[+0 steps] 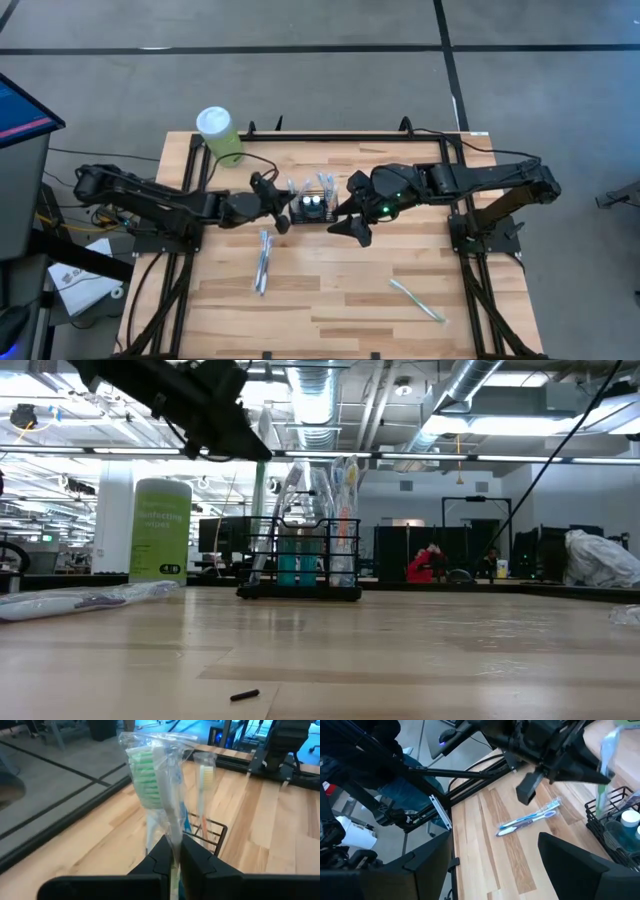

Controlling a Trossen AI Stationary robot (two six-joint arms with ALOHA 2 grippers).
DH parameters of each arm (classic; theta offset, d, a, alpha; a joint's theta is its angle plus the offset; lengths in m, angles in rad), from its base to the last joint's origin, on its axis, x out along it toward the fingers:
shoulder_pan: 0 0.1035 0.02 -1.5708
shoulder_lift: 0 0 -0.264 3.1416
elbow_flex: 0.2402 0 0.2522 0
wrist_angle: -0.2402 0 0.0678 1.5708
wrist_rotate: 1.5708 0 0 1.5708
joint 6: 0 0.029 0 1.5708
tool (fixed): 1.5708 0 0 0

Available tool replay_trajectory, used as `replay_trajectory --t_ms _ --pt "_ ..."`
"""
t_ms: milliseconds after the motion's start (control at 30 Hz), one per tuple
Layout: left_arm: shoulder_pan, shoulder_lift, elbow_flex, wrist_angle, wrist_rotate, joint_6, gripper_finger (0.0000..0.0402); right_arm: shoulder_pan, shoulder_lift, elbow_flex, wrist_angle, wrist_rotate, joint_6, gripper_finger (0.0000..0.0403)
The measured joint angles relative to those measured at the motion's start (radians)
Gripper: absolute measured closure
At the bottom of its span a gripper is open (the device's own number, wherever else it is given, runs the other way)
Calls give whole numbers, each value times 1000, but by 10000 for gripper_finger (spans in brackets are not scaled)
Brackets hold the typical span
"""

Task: Pick & Place toothbrushing station
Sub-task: Put the top green toothbrush into the black mesh organizer

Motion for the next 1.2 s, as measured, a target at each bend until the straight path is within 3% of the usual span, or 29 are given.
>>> replay_trajectory --t_ms 600,1200 --pt "0 137 -1 51 -35 -3 393 -1 0 0 0 0 0 117" --pt "-17 173 -23 63 -35 -55 393 -1 0 0 -8 0 0 117"
